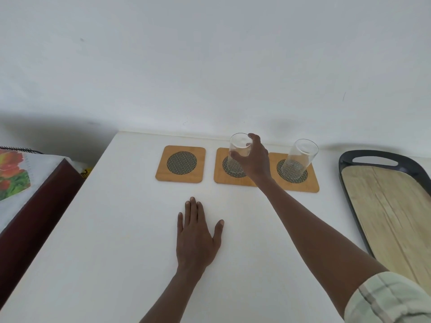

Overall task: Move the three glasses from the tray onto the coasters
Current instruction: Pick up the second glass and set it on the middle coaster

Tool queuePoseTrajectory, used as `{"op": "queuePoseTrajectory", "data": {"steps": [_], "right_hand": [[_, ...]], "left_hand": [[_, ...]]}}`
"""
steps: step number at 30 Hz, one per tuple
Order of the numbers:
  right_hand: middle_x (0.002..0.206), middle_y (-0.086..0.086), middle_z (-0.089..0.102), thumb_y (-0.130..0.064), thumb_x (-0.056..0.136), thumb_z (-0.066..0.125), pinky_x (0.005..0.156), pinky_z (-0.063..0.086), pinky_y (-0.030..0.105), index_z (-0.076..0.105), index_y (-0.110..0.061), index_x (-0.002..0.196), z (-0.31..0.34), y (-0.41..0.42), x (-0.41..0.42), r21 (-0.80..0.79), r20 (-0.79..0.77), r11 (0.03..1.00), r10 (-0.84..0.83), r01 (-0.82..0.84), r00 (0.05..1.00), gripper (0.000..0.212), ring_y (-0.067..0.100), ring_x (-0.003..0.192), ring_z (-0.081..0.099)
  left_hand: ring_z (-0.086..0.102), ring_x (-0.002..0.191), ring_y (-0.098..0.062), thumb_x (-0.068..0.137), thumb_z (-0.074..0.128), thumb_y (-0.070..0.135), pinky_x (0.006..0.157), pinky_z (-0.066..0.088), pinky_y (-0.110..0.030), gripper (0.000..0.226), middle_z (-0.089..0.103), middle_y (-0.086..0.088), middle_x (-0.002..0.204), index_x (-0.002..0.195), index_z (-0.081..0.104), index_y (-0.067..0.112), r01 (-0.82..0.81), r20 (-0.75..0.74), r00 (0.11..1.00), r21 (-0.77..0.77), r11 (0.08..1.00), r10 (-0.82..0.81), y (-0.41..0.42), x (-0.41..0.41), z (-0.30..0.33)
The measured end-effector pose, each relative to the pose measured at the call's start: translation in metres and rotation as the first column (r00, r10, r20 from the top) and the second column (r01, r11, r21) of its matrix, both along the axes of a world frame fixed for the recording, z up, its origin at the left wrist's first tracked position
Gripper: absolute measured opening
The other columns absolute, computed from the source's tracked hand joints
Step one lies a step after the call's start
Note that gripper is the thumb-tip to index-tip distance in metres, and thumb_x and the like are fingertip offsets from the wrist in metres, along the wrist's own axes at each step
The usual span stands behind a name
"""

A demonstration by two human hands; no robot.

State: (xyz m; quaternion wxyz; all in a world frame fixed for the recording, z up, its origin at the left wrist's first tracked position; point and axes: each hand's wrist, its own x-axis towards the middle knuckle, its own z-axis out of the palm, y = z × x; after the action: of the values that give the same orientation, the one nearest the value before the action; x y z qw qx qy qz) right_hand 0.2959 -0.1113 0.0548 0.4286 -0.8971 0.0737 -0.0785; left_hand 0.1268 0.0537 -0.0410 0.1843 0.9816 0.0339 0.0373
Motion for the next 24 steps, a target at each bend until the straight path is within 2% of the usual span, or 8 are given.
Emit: {"op": "queuePoseTrajectory", "data": {"steps": [4,6,9,12,16,22,24], "right_hand": [[0.145,0.017,0.048,-0.047,0.078,0.078,0.1,0.038,0.038,0.016,-0.013,0.155,0.005,0.002,-0.005,0.001,-0.021,1.0,-0.002,0.002,1.0,0.104,0.033,0.135,0.044],[0.146,0.018,0.045,-0.049,0.079,0.075,0.105,0.038,0.042,0.013,-0.012,0.156,0.009,0.003,-0.013,0.007,0.03,0.999,-0.038,0.038,0.999,0.105,0.034,0.136,0.043],[0.144,0.02,0.045,-0.047,0.084,0.07,0.107,0.042,0.048,0.018,-0.008,0.154,0.014,0.003,-0.031,-0.005,0.175,0.996,-0.085,0.088,0.981,0.096,0.034,0.135,0.044],[0.145,0.019,0.045,-0.04,0.088,0.067,0.108,0.042,0.046,0.022,-0.003,0.153,0.014,-0.003,-0.053,-0.047,0.271,0.995,-0.07,0.086,0.96,0.087,0.033,0.134,0.044],[0.142,0.02,0.046,-0.035,0.092,0.064,0.108,0.043,0.047,0.025,-0.001,0.151,0.013,-0.018,-0.084,-0.102,0.3,0.993,-0.018,0.051,0.954,0.079,0.034,0.133,0.045],[0.136,0.016,0.053,-0.027,0.093,0.062,0.104,0.045,0.048,0.036,-0.005,0.145,0.015,-0.053,-0.131,-0.12,0.306,0.989,-0.042,0.082,0.951,0.063,0.032,0.126,0.051],[0.136,0.013,0.054,-0.025,0.092,0.062,0.101,0.047,0.045,0.038,-0.008,0.142,0.016,-0.068,-0.145,-0.127,0.303,0.987,-0.053,0.095,0.952,0.059,0.03,0.125,0.051]], "left_hand": [[0.006,0.153,-0.019,0.093,0.024,0.067,0.125,0.012,-0.042,0.085,0.012,-0.007,0.165,0.154,0.018,0.009,0.001,0.002,1.0,-0.002,1.0,-0.001,0.0,0.001,0.0],[0.006,0.153,-0.018,0.092,0.025,0.067,0.125,0.013,-0.042,0.085,0.012,-0.007,0.165,0.154,0.018,0.009,-0.001,0.002,1.0,-0.003,1.0,0.002,0.0,0.001,0.001],[0.005,0.153,-0.018,0.093,0.025,0.067,0.125,0.012,-0.042,0.085,0.012,-0.006,0.165,0.154,0.018,0.008,-0.001,0.002,1.0,-0.004,1.0,0.001,0.0,0.0,0.001],[0.006,0.153,-0.019,0.093,0.026,0.065,0.125,0.012,-0.042,0.084,0.012,-0.007,0.165,0.154,0.018,0.008,0.001,0.005,1.0,-0.009,1.0,-0.001,-0.001,0.0,0.002],[0.007,0.153,-0.019,0.095,0.029,0.061,0.125,0.011,-0.042,0.081,0.015,-0.008,0.165,0.154,0.019,0.006,0.008,0.014,1.0,-0.028,1.0,-0.008,-0.001,-0.001,0.003],[0.012,0.153,-0.023,0.099,0.033,0.048,0.125,0.014,-0.043,0.071,0.021,-0.012,0.163,0.151,0.024,0.002,0.025,0.071,0.997,-0.078,0.997,-0.019,-0.003,-0.005,0.005],[0.015,0.152,-0.025,0.1,0.032,0.046,0.124,0.015,-0.043,0.068,0.023,-0.014,0.162,0.15,0.027,0.0,0.033,0.095,0.995,-0.076,0.997,-0.026,-0.005,-0.008,0.006]]}}
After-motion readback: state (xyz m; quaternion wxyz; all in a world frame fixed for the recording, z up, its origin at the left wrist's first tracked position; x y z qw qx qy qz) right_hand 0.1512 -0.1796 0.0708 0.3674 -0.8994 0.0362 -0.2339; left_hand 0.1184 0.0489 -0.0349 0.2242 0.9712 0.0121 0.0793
